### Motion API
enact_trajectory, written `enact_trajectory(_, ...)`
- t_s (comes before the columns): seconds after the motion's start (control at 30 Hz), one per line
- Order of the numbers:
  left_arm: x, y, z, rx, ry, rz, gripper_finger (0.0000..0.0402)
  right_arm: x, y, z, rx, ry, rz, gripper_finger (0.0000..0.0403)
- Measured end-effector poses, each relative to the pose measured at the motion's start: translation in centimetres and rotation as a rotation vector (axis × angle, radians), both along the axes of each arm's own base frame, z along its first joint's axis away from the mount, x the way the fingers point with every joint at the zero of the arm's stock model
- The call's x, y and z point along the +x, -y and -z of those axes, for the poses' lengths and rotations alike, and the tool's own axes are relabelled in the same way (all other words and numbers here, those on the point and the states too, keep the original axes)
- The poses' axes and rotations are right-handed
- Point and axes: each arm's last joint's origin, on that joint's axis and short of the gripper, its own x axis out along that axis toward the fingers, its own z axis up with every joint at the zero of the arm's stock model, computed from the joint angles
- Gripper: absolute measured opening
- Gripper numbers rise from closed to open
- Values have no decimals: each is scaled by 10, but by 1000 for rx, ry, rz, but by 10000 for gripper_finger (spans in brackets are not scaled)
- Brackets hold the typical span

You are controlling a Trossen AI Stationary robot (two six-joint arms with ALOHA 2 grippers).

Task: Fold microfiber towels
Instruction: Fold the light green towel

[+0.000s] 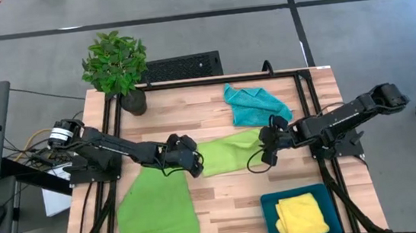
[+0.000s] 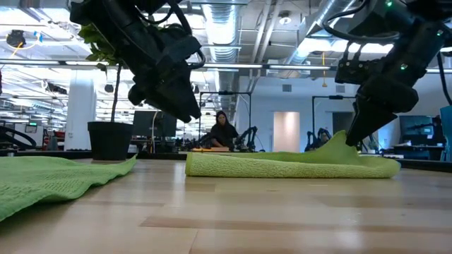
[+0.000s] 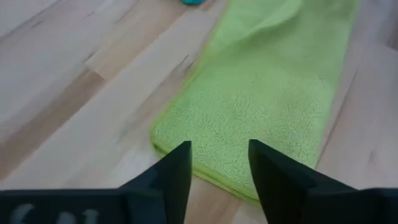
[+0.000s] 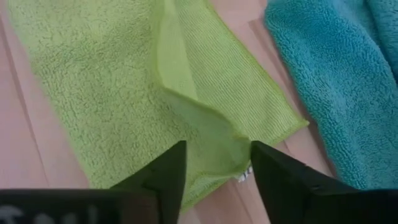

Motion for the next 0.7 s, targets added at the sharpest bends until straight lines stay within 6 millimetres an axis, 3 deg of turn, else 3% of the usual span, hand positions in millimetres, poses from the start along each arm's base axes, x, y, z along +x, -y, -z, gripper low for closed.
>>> enact_trajectory(0.23, 1, 11, 0, -51, -36, 226, 165, 2, -1, -3, 9, 9, -3, 242)
enact_trajectory(0.43, -2, 40, 3, 137, -48, 366, 161, 14, -3, -23, 19, 70, -2, 244)
enact_trajectory(0.7, 12, 65, 40, 220, -58, 467, 160, 21, -10, -39, 30, 113, -29, 244)
